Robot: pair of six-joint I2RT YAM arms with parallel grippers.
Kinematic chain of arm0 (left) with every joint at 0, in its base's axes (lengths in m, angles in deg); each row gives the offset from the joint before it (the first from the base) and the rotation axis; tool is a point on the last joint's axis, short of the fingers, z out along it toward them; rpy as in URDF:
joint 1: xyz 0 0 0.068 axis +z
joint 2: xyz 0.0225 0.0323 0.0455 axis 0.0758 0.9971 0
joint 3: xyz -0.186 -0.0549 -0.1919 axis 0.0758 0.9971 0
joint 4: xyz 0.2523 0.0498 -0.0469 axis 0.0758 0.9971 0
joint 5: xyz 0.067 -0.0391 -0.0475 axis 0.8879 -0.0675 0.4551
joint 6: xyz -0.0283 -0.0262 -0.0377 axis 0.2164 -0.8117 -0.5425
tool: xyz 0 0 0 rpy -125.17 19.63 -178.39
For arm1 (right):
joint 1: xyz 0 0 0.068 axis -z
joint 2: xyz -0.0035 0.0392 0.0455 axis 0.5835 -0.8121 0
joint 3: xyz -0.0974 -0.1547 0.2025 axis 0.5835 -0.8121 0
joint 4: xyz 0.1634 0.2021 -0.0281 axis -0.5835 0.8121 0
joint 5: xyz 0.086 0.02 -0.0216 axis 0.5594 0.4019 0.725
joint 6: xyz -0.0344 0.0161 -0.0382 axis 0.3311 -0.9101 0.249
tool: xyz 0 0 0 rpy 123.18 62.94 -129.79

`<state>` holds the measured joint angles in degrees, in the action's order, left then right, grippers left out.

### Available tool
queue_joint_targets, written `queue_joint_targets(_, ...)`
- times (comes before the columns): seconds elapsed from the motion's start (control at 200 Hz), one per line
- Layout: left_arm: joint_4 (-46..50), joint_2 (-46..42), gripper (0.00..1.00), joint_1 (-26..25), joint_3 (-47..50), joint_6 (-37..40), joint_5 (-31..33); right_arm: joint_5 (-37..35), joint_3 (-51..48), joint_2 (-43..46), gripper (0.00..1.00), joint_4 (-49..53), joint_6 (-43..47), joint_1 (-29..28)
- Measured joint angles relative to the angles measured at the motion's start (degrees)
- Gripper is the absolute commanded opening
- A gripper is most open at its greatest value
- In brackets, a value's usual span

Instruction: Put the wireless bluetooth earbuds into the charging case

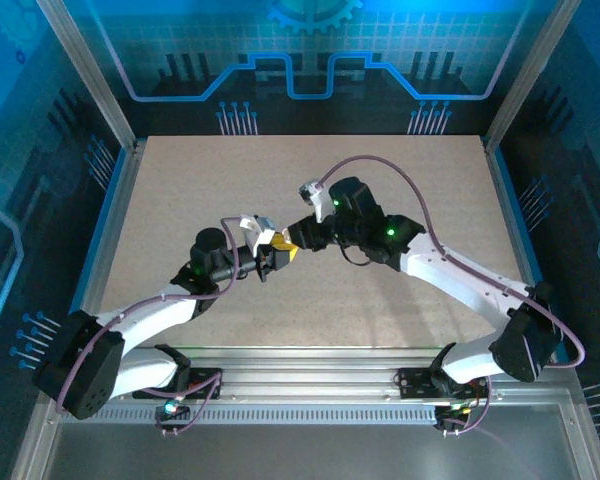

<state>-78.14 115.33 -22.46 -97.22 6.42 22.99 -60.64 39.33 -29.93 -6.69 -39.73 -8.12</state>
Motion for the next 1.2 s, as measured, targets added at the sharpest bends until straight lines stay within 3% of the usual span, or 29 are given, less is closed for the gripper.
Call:
queue_joint_targets(0.58, 7.04, -2.03, 0.12, 0.0, -4.33, 2.86, -0.39, -0.59, -2.6, 6.64, 0.33, 4.31, -0.22, 4.22)
queue_joint_targets(1.201, 13.97, 2.05, 0.12, -2.4, -10.64, 3.43, -0.37, 5.88, -4.04, 8.15, 0.34, 16.59, 5.03, 22.95)
